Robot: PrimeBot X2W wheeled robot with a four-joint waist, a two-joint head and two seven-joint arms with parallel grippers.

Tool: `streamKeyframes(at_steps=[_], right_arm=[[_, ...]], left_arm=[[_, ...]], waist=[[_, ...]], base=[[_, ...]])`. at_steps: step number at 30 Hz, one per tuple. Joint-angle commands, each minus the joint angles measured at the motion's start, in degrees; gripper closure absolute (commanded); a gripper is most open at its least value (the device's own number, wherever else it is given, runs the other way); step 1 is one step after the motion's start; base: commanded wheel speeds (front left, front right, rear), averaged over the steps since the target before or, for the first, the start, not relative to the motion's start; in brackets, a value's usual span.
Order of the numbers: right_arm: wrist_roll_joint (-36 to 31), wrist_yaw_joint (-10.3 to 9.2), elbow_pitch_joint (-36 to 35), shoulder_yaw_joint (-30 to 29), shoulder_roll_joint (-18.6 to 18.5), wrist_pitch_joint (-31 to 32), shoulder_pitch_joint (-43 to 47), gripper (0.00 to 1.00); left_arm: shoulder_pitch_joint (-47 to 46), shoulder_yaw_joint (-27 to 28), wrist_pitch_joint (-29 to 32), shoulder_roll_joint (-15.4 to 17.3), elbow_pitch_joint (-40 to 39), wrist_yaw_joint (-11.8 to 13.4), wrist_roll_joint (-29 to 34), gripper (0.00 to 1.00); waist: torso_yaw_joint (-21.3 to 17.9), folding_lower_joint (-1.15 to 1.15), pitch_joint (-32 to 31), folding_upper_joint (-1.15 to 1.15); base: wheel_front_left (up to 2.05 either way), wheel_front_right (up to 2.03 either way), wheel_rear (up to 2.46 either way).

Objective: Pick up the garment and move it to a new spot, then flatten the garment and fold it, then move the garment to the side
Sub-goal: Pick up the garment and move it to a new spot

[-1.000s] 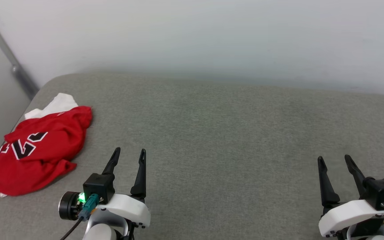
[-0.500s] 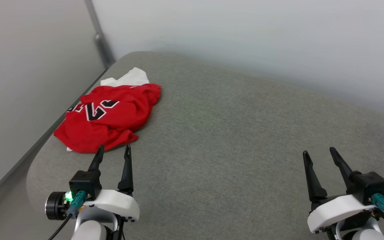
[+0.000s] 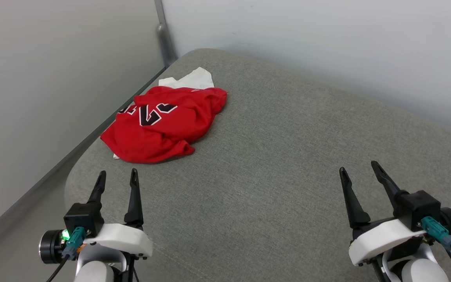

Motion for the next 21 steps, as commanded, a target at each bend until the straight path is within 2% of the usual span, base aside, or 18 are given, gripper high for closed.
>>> streamKeyframes(at_steps=[1,7,13,21], right_arm=[[0.2,-0.04,0.0,0.1,0.0,0.2,-0.8,0.00],[0.3,-0.04,-0.7,-0.8,0.0,0.5,0.2,0.00],[-1.4,-0.04,-2.5,-0.6,0.0,1.9,-1.7,0.00],[-3.5,-0.04,-4.8,-0.4,0.0,3.4,-5.4,0.00]], left_arm=[[0.2,0.4,-0.1,0.0,-0.3,0.2,-0.3,0.00],[-3.7,0.5,-0.1,1.1,0.6,-0.2,0.2,0.00],[-11.9,1.5,1.5,3.7,1.4,-0.6,-0.4,0.00],[-27.0,3.5,12.9,10.5,6.8,-4.5,-4.3,0.00]], waist=[[0.0,0.00,0.1,0.00],[-0.4,0.00,0.3,0.00],[-3.5,0.00,4.0,0.00],[-10.2,0.00,12.5,0.00]], base=[[0.00,0.00,0.00],[0.00,0.00,0.00],[0.00,0.00,0.00],[0.00,0.00,0.00]])
